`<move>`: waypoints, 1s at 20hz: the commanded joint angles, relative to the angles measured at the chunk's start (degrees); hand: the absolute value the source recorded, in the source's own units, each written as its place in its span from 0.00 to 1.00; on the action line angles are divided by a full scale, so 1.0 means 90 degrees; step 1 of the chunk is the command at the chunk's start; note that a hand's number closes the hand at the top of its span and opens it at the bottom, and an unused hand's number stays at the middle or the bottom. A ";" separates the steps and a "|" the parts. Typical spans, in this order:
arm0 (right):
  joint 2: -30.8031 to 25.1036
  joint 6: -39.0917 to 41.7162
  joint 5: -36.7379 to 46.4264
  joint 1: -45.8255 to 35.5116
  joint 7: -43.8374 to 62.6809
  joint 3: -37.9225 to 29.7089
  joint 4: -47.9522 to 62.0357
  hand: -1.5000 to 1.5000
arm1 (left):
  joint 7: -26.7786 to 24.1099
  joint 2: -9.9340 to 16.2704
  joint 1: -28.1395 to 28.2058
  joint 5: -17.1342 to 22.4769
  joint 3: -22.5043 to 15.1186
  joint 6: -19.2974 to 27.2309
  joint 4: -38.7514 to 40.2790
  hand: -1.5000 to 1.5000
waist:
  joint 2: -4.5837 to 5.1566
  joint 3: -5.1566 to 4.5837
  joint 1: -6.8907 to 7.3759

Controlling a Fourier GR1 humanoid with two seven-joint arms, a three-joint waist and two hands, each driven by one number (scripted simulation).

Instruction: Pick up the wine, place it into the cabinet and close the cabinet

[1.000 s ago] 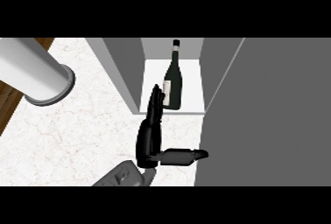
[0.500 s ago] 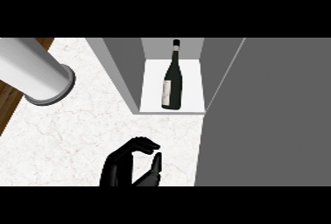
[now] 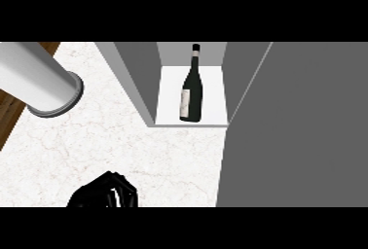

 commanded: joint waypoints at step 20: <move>0.1363 0.0297 0.1753 -0.0074 0.0933 0.4841 -0.1061 1.00 | -0.0871 0.2146 0.1961 0.1732 0.2916 -0.2662 -0.0112 1.00 | -0.0104 -0.0029 0.0023</move>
